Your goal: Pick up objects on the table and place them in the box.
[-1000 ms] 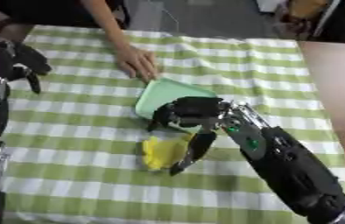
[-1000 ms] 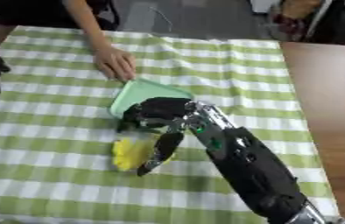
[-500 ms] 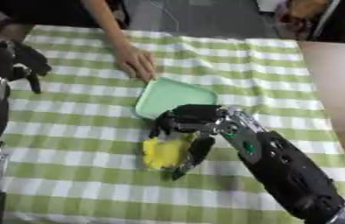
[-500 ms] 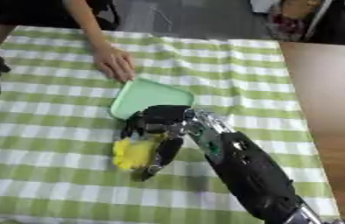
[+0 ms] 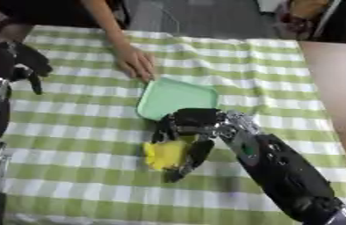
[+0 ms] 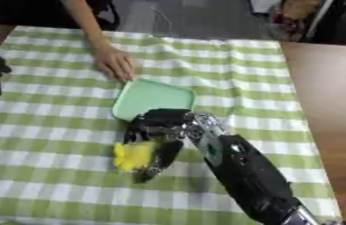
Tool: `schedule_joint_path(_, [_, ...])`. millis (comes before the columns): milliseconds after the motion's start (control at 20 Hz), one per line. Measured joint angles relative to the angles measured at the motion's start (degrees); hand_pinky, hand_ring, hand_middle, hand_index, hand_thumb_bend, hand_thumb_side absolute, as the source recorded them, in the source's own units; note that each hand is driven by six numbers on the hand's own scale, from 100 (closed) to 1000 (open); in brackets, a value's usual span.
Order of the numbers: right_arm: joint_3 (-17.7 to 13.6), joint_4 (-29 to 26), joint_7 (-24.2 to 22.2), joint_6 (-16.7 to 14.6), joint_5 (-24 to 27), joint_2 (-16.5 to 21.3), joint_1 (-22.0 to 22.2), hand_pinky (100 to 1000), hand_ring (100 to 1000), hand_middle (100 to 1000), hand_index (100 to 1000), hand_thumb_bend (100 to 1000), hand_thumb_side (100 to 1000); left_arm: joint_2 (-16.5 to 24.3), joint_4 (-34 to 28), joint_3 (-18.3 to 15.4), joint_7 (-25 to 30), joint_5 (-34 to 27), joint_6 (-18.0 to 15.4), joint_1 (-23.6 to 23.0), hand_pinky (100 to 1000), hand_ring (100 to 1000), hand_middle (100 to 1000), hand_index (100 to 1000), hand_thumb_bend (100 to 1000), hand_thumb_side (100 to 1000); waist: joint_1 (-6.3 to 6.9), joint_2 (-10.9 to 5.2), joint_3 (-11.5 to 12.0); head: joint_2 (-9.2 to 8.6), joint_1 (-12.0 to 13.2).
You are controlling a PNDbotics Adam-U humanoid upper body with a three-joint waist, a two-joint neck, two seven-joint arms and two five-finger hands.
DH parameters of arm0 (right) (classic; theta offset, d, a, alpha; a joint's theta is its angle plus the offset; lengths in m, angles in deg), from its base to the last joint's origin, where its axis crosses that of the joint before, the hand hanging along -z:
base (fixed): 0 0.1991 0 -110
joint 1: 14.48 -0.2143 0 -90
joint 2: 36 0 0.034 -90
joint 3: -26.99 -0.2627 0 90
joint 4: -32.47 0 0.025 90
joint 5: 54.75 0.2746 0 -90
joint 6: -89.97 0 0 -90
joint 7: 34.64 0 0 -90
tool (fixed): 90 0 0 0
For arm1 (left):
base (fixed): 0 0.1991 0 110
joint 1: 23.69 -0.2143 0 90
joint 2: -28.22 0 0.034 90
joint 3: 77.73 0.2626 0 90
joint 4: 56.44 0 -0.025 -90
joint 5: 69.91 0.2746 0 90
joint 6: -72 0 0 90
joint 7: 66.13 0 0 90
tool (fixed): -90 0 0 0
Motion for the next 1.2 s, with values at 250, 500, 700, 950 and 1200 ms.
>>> schedule_joint_path(250, [-0.3, 0.8, 1.2, -0.8, 0.2, 0.0, 0.0, 111, 395, 510, 681, 512, 495, 0.0, 0.0, 0.0, 0.0, 0.0, 0.0, 0.0, 238, 482, 502, 435, 596, 998, 0.00, 0.00, 0.0, 0.00, 0.0])
schedule_joint_path(500, [-0.4, 1.8, 3.5, -1.3, 0.0, 0.0, 0.0, 100, 320, 465, 643, 373, 493, 0.0, 0.0, 0.0, 0.0, 0.0, 0.0, 0.0, 238, 482, 502, 435, 597, 998, 0.00, 0.00, 0.0, 0.01, 0.0])
schedule_joint_path(700, [-0.6, 2.3, 5.4, -1.6, -0.7, 0.0, 0.0, 100, 292, 440, 618, 253, 506, 0.0, 0.0, 0.0, 0.0, 0.0, 0.0, 0.0, 238, 483, 502, 435, 597, 999, 0.00, 0.00, 0.0, 0.01, 0.0])
schedule_joint_path(950, [-0.6, 2.3, 8.0, -1.7, -1.6, 0.0, 0.0, 100, 236, 369, 561, 100, 545, 0.0, 0.0, 0.0, 0.0, 0.0, 0.0, 0.0, 238, 483, 502, 435, 597, 999, 0.00, 0.00, 0.0, 0.01, 0.0])
schedule_joint_path(1200, [-0.7, 2.2, 12.6, -1.8, -1.8, 0.0, 0.0, 100, 100, 200, 443, 100, 699, 0.0, 0.0, 0.0, 0.0, 0.0, 0.0, 0.0, 238, 483, 502, 435, 597, 999, 0.00, 0.00, 0.0, 0.01, -0.2])
